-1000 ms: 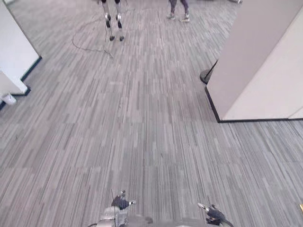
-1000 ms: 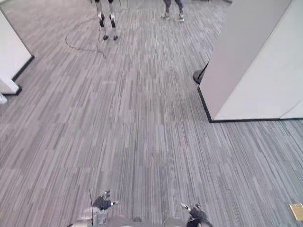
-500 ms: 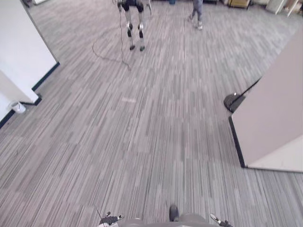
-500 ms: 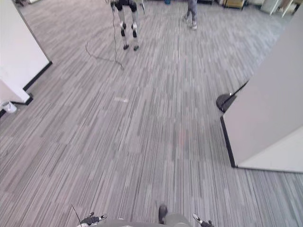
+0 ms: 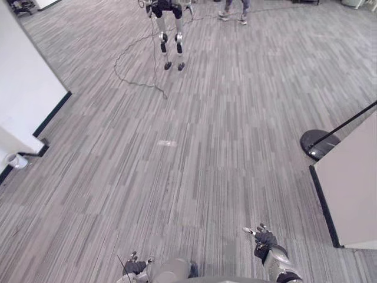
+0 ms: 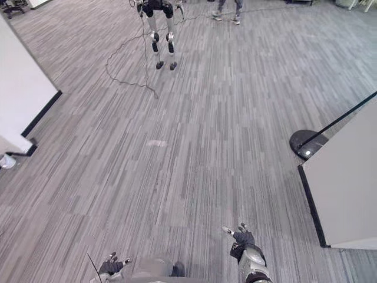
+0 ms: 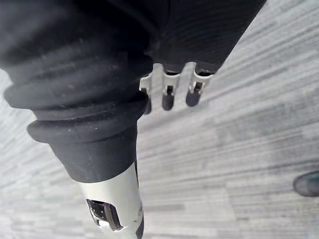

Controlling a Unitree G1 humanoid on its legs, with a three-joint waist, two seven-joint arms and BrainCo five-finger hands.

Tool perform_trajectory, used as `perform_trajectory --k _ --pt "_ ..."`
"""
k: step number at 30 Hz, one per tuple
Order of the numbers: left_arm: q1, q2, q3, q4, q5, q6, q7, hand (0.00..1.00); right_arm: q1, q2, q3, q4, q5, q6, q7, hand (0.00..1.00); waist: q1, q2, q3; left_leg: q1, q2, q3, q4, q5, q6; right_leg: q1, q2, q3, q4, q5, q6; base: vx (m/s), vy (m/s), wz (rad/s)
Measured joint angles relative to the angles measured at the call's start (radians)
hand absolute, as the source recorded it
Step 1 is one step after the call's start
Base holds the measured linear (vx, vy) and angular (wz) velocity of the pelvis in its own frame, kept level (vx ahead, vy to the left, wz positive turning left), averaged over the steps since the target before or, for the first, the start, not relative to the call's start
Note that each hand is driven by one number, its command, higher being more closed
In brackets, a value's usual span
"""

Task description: Organize washtable

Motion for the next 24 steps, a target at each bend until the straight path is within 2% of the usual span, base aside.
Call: perform_trajectory --k 1,2,3,4,5,6,8,9,10,11,12,14,15,16,17,18,19,20,21,22,23,24 --pt "-0.007 0.002 -0.001 0.001 -0.006 0.001 0.000 0.00 0.006 0.000 -0.002 0.000 0.000 0.001 0.000 0.00 -0.003 -0.003 0.003 0.019 0.000 -0.007 -0.010 -0.005 -0.001 -0.017 0.000 -0.026 0.036 -0.001 0.000 0.42 -0.033 0.29" --pt "-0.015 0.008 -0.001 0.002 -0.011 0.001 0.001 0.00 0.038 -0.001 -0.015 -0.004 -0.001 0.000 -0.001 0.00 -0.014 -0.005 0.004 0.085 0.002 -0.044 -0.044 -0.023 0.000 -0.069 0.000 -0.143 0.104 -0.025 -0.035 0.40 -0.085 0.59" --pt "-0.033 0.020 -0.013 0.012 -0.009 0.001 0.002 0.00 0.080 -0.003 -0.031 -0.005 -0.001 0.002 0.000 0.00 -0.032 -0.001 0.010 0.157 0.011 -0.088 -0.088 -0.042 0.008 -0.107 0.006 -0.238 0.089 -0.066 -0.115 0.42 -0.102 0.76" --pt "-0.043 0.030 -0.026 0.025 -0.008 0.003 0.004 0.00 0.099 -0.004 -0.044 -0.005 -0.001 0.005 -0.001 0.00 -0.043 -0.003 0.011 0.192 0.021 -0.106 -0.112 -0.044 0.007 -0.122 0.014 -0.270 0.044 -0.087 -0.152 0.43 -0.138 1.02" --pt "-0.066 0.044 -0.031 0.043 -0.004 0.006 0.005 0.00 0.127 -0.009 -0.068 -0.007 -0.001 0.007 -0.009 0.00 -0.068 -0.007 0.009 0.238 0.045 -0.148 -0.145 -0.054 -0.003 -0.172 0.029 -0.298 -0.073 -0.111 -0.192 0.45 -0.160 1.06" --pt "-0.092 0.045 -0.028 0.050 -0.004 0.009 0.006 0.00 0.137 -0.018 -0.099 -0.007 -0.001 0.007 -0.016 0.00 -0.081 -0.009 0.010 0.270 0.065 -0.179 -0.180 -0.058 -0.015 -0.248 0.028 -0.292 -0.220 -0.098 -0.200 0.58 -0.209 1.00" --pt "-0.125 0.053 -0.026 0.066 0.023 0.010 0.014 0.00 0.139 -0.032 -0.124 -0.006 -0.001 0.007 -0.017 0.00 -0.092 -0.027 0.010 0.321 0.077 -0.199 -0.256 -0.055 -0.019 -0.352 -0.003 -0.282 -0.466 0.011 -0.178 0.55 -0.208 0.55" --pt "-0.138 0.067 -0.025 0.079 0.044 0.010 0.029 0.00 0.130 -0.036 -0.130 -0.006 -0.001 0.008 -0.017 0.00 -0.113 -0.052 0.019 0.369 0.078 -0.211 -0.320 -0.054 -0.021 -0.424 -0.041 -0.286 -0.565 0.067 -0.147 0.61 -0.288 0.58" --pt "-0.139 0.084 -0.017 0.088 0.055 0.014 0.035 0.00 0.133 -0.035 -0.134 -0.001 -0.001 0.010 -0.017 0.00 -0.134 -0.082 0.027 0.434 0.076 -0.213 -0.349 -0.054 -0.021 -0.467 -0.064 -0.277 -0.589 0.088 -0.143 0.65 -0.318 0.58" --pt "-0.138 0.095 -0.017 0.099 0.055 0.017 0.041 0.00 0.145 -0.033 -0.136 0.006 -0.001 0.011 -0.017 0.00 -0.138 -0.103 0.021 0.461 0.071 -0.216 -0.343 -0.054 -0.022 -0.472 -0.066 -0.264 -0.595 0.095 -0.150 0.75 -0.366 0.64" --pt "-0.140 0.096 0.014 0.110 0.058 0.022 0.050 0.00 0.158 -0.036 -0.192 0.022 -0.003 0.021 -0.016 0.00 -0.159 -0.099 -0.001 0.476 0.102 -0.240 -0.285 -0.049 -0.043 -0.468 -0.037 -0.238 -0.551 0.267 -0.204 0.83 -0.371 0.57" --pt "-0.142 0.075 0.056 0.113 0.059 0.020 0.046 0.00 0.157 -0.037 -0.246 0.027 -0.001 0.024 -0.016 0.00 -0.166 -0.061 -0.031 0.436 0.154 -0.232 -0.201 0.005 -0.129 -0.467 0.007 -0.269 -0.534 0.334 -0.264 0.82 -0.360 0.17" --pt "-0.145 0.057 0.114 0.117 0.058 0.020 0.045 0.00 0.137 -0.041 -0.256 0.028 0.003 0.027 -0.016 0.00 -0.156 -0.031 -0.035 0.388 0.178 -0.205 -0.081 0.088 -0.168 -0.450 0.061 -0.277 -0.528 0.316 -0.309 0.94 -0.439 -0.63" --pt "-0.135 0.051 0.180 0.123 0.051 0.024 0.046 0.00 0.114 -0.035 -0.254 0.027 0.011 0.030 -0.012 0.00 -0.159 -0.026 -0.035 0.307 0.170 -0.189 0.099 0.251 -0.220 -0.406 0.093 -0.257 -0.551 0.290 -0.332 0.79 -0.372 -0.78" --pt "-0.131 0.049 0.199 0.128 0.047 0.024 0.048 0.00 0.109 -0.034 -0.253 0.025 0.018 0.030 -0.013 0.00 -0.153 -0.026 -0.033 0.257 0.168 -0.183 0.202 0.348 -0.268 -0.361 0.104 -0.245 -0.581 0.281 -0.342 0.91 -0.376 -0.58" --pt "-0.128 0.044 0.207 0.130 0.034 0.023 0.045 0.00 0.106 -0.036 -0.252 0.024 0.035 0.031 -0.016 0.00 -0.147 -0.022 -0.017 0.159 0.186 -0.144 0.442 0.311 -0.278 -0.249 0.121 -0.229 -0.653 0.277 -0.350 0.56 -0.198 -0.40" --pt "-0.120 0.039 0.208 0.125 0.032 0.024 0.040 0.00 0.107 -0.037 -0.244 0.029 0.058 0.030 -0.018 0.00 -0.127 -0.028 -0.001 0.087 0.188 -0.102 0.621 0.221 -0.265 -0.139 0.128 -0.216 -0.698 0.275 -0.353 0.68 -0.229 -0.36" --pt "-0.110 0.037 0.208 0.121 0.032 0.025 0.040 0.00 0.107 -0.037 -0.234 0.031 0.061 0.030 -0.017 0.00 -0.119 -0.033 0.001 0.057 0.188 -0.074 0.668 0.189 -0.271 -0.088 0.127 -0.204 -0.717 0.274 -0.354 0.58 -0.130 -0.37" --pt "-0.090 0.034 0.208 0.115 0.032 0.026 0.040 0.00 0.107 -0.037 -0.222 0.031 0.061 0.028 -0.015 0.00 -0.106 -0.039 0.007 0.003 0.211 -0.002 0.703 0.132 -0.244 0.015 0.124 -0.177 -0.760 0.274 -0.354 0.56 -0.086 -0.26" --pt "-0.082 0.034 0.209 0.115 0.032 0.026 0.041 0.00 0.107 -0.037 -0.212 0.031 0.061 0.027 -0.015 0.00 -0.104 -0.038 0.010 -0.023 0.233 0.029 0.701 0.111 -0.224 0.061 0.123 -0.166 -0.780 0.274 -0.354 0.64 -0.031 -0.28" --pt "-0.067 0.034 0.217 0.115 0.032 0.026 0.042 0.00 0.101 -0.032 -0.206 0.028 0.062 0.024 -0.014 0.00 -0.101 -0.032 0.015 -0.071 0.275 0.076 0.656 0.069 -0.202 0.130 0.123 -0.137 -0.810 0.273 -0.352 0.49 0.073 -0.38" --pt "-0.047 0.032 0.220 0.116 0.031 0.031 0.042 0.00 0.081 -0.024 -0.206 0.027 0.069 0.021 -0.015 0.00 -0.097 -0.032 0.027 -0.117 0.293 0.084 0.566 0.027 -0.201 0.184 0.119 -0.101 -0.818 0.261 -0.348 0.49 0.110 -0.49"
